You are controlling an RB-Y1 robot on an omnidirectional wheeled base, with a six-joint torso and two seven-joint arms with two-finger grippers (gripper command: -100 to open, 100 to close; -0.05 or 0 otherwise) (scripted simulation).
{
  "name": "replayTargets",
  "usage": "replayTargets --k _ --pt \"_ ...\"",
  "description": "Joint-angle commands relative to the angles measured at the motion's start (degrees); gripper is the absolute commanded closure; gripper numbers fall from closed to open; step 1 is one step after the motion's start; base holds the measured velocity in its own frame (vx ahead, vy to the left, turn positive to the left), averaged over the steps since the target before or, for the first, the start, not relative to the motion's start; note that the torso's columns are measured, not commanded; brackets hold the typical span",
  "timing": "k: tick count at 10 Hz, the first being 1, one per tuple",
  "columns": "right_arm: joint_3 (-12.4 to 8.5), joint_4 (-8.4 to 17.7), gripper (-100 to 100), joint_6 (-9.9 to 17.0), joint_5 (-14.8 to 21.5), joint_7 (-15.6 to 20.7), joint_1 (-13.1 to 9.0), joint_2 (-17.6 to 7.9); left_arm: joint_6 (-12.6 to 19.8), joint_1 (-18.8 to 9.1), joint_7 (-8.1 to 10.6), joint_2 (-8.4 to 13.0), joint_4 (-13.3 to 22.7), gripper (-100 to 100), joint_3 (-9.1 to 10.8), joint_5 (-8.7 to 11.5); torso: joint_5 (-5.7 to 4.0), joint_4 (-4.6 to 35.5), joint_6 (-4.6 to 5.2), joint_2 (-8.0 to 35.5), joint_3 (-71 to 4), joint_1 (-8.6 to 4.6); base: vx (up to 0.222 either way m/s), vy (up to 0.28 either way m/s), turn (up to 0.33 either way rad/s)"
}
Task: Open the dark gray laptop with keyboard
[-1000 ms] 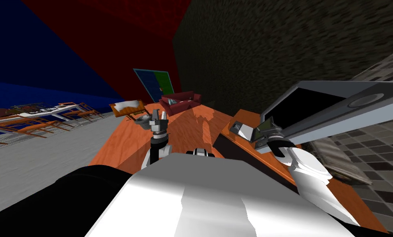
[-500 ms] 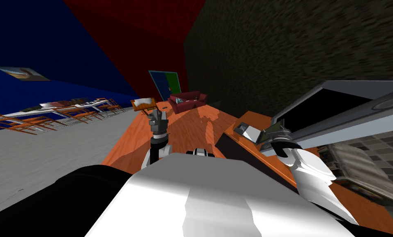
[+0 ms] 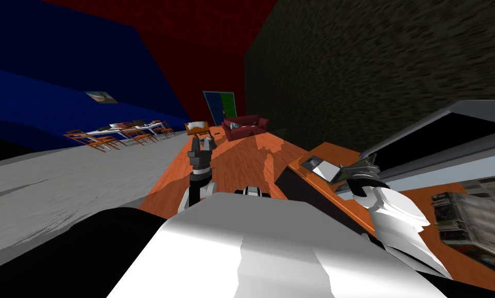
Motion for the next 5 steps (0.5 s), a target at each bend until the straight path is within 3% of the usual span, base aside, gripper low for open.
replayTargets --k 1,2,3,5 --pt "1.31 -2.72 100 -1.07 -0.11 -0.38 1.48 0.67 -0.01 0.03 0.0 0.0 -0.01 0 0.01 0.0 -0.02 -0.1 0.08 -0.35 -0.21 -0.05 0.154 -0.008 -0.27" --pt "2.61 -5.4 100 -2.49 -0.26 -0.73 2.91 1.28 -0.01 0.03 0.0 0.0 -0.01 0 0.01 0.0 -0.03 -0.07 0.09 -0.21 -0.17 -0.26 0.18 -0.008 -0.378" --pt "2.61 -5.63 100 -2.49 -0.26 -0.73 2.91 1.28 -0.01 0.04 0.0 0.01 -0.01 0 0.02 0.0 -0.09 -0.01 0.16 0.01 0.0 -0.29 0.159 0.008 -0.303" --pt "5.22 -10.24 100 -5.32 -0.54 -1.44 5.78 2.49 -0.01 0.03 0.0 0.01 -0.01 0 0.02 0.0 -0.09 0.15 0.3 0.32 0.18 -0.8 0.205 -0.046 -0.369"
